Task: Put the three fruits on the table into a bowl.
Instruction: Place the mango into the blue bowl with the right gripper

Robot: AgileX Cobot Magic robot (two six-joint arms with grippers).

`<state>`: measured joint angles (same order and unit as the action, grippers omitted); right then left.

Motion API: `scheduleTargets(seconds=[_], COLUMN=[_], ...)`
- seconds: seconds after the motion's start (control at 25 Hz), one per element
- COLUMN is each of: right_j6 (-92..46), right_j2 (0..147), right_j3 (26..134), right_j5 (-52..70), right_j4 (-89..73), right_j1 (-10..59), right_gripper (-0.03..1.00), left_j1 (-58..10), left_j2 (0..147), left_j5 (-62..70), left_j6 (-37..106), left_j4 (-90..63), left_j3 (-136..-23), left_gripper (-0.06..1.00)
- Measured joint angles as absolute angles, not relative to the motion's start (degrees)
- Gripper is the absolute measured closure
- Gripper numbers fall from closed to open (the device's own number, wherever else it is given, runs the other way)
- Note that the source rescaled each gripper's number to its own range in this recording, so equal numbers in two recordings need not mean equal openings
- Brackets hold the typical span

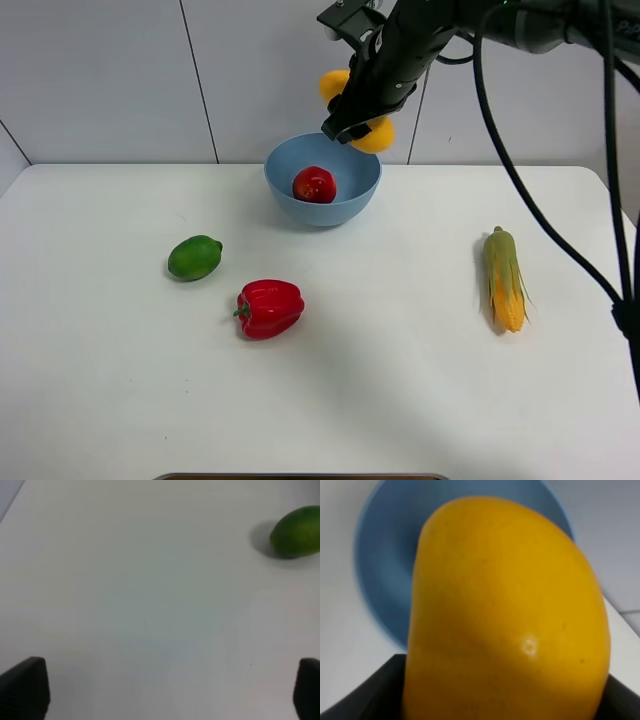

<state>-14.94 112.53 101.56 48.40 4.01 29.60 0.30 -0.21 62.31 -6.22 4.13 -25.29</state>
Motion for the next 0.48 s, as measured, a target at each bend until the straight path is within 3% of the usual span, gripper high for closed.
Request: scheduleTargets(seconds=[0.48], right_j6=[-4.2], right_j2=[124.8], right_j3=[101.6], right_j5=[28.1], right_j4=[5.5], right_j1=[29.0], right_gripper=[0.97], left_j1=[0.3], left_j2=[-0.2], left_j5=[62.3], left_j6=[-6.2], left_j4=[4.1], left_j3=[-25.3], left_gripper=[-0.05])
